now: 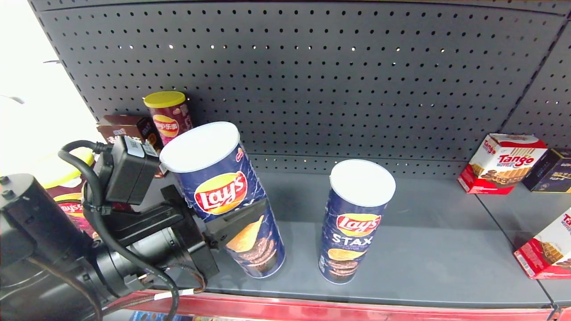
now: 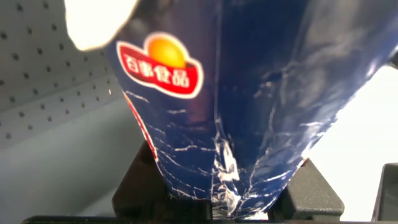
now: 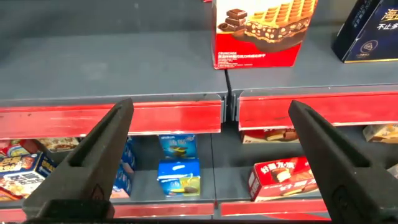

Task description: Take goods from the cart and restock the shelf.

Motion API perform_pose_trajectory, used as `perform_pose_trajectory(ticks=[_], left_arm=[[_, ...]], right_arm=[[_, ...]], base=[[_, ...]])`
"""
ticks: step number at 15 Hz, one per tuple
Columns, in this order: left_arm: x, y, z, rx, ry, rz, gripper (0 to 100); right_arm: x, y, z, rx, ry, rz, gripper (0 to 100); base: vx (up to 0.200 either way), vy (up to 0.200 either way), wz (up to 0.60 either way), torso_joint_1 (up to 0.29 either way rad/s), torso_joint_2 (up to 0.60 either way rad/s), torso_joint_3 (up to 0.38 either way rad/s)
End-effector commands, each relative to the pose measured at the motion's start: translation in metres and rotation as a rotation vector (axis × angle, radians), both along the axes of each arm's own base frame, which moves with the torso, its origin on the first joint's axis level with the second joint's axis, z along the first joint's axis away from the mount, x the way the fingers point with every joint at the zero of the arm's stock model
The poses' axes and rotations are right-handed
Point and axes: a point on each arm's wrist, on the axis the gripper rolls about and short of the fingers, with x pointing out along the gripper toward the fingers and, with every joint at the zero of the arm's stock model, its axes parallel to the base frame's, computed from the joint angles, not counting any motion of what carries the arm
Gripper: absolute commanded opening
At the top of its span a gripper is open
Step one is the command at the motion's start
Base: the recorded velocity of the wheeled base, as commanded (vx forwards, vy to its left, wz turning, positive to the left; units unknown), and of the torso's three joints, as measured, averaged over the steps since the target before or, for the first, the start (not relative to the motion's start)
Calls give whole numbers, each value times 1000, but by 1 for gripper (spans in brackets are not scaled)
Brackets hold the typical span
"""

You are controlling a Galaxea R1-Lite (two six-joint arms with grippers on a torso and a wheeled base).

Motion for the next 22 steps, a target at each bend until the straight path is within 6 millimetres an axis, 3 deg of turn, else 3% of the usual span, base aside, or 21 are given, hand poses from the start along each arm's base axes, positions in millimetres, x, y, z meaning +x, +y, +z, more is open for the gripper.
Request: perform_pose_trajectory(ticks=[1,3,5,7,10,12,15,22], left_arm=[[2,-2,5,-10,-15,-3,0],[8,-2,14,-18,-27,-3,0],[28,11,24,17,8,54,0],[43,12,33,31,28,76,0],[86,-11,56,18,-12,-6,0],[104,-21,59,74,-7,-19,0],[113,-27,59,109,13,-66,0],[144,-55,33,234,-61,-110,0]], right_arm=[[0,0,0,0,0,0,100],[0,0,0,0,0,0,100],[0,0,0,0,1,0,100],[0,0,0,0,0,0,100],[0,0,0,0,0,0,100],[0,0,0,0,0,0,100],[0,0,0,0,0,0,100],[0,0,0,0,0,0,100]], base=[[0,0,0,0,0,0],[0,0,0,0,0,0],[0,0,0,0,0,0],[0,0,0,0,0,0],[0,0,0,0,0,0],[0,0,0,0,0,0],[0,0,0,0,0,0],[0,0,0,0,0,0]])
